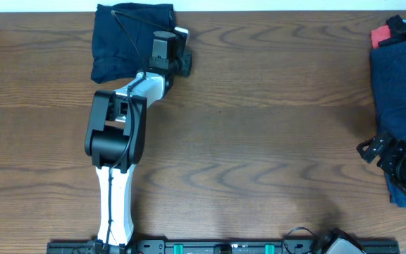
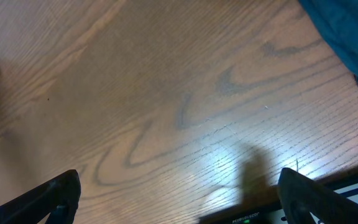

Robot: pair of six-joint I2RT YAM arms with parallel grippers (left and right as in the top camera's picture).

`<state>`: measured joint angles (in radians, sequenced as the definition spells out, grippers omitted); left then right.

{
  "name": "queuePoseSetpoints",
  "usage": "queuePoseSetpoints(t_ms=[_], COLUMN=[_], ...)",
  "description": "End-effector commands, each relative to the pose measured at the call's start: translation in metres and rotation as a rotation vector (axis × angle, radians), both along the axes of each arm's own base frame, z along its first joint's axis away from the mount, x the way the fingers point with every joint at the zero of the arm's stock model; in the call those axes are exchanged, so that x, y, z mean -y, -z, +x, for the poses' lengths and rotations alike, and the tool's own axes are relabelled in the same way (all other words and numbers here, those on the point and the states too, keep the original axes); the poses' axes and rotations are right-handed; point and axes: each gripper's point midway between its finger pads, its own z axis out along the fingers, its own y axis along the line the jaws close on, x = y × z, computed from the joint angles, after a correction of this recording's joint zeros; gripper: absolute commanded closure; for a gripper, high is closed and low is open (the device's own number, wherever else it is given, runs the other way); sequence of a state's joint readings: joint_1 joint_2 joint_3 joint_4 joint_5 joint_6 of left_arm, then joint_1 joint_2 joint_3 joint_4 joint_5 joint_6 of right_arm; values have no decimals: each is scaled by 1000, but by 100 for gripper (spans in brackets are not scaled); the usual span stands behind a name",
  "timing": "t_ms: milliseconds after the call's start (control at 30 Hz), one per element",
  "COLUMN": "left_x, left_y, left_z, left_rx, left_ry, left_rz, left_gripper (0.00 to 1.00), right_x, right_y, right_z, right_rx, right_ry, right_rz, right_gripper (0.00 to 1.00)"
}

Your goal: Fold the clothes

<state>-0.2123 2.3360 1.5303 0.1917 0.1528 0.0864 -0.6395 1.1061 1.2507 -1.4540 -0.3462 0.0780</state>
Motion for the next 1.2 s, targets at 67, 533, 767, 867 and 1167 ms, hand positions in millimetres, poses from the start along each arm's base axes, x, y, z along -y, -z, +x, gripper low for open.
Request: queuePoseSetpoints(t_ms=[67,533,767,867,1167], left_x=[-12,-77,-109,-125,-155], left_y=[12,23,19,14,0], left_z=[3,14,19,24,33], left_rx=[2,4,14,37,105], left_ry=[-34,-199,-278,-356,-493], left_rz=[50,125,98,68,32], left_gripper=[94,94,94,94,94], right_x=[0,0,0,0,0], right_y=[-2,-2,-1,-1,0], right_z=[1,0,1,0,0], right_rx=[7,2,-1,-1,-5], right_ry=[-10,-10,-10,-10,-10], right_rz=[-7,-4,-2,-1,2], right_gripper=[1,1,1,1,1])
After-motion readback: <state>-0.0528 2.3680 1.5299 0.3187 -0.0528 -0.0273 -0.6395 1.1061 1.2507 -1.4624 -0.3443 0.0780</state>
